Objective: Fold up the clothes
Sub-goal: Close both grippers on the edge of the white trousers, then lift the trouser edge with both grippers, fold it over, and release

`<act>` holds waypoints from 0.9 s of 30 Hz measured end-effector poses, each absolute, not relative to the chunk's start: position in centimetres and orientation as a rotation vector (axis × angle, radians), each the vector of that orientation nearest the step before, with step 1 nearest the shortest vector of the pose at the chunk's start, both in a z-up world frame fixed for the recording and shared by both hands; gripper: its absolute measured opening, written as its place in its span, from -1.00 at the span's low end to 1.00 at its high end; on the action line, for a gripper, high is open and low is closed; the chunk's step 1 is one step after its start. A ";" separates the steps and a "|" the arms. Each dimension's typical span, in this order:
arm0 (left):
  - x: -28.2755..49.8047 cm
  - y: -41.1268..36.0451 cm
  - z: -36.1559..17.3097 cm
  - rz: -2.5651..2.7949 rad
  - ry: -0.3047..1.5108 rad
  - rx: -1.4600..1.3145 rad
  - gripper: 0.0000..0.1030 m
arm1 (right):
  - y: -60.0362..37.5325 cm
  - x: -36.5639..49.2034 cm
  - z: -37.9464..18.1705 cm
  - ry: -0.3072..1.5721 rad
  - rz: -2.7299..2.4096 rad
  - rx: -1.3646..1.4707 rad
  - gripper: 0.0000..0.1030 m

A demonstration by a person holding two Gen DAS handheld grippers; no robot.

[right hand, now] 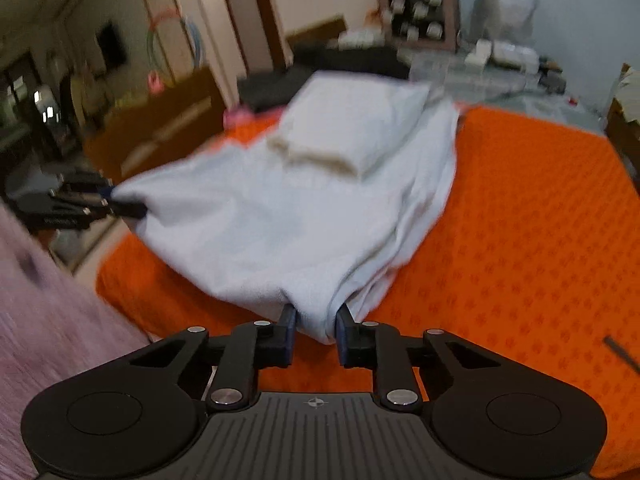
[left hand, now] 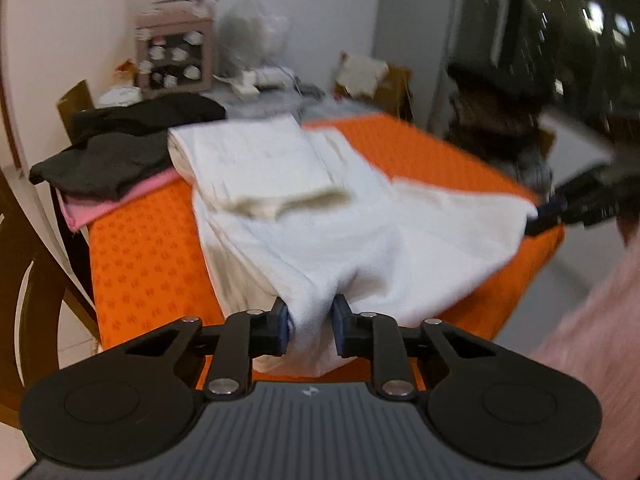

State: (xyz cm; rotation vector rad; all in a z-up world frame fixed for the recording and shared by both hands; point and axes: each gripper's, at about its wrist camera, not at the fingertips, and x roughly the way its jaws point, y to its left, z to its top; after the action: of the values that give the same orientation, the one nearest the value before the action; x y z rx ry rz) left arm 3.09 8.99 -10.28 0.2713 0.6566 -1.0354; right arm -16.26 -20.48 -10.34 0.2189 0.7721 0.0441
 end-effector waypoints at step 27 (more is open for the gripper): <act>36.1 -9.5 -3.4 -0.794 1.063 -0.208 -0.67 | -40.6 7.8 -4.2 0.441 -0.143 0.655 -0.69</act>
State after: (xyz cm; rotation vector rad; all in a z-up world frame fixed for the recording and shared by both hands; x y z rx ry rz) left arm 36.06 -9.53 -3.43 -0.2076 1.0627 -0.7941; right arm 7.79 -40.61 -4.16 0.6546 0.4406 -0.1434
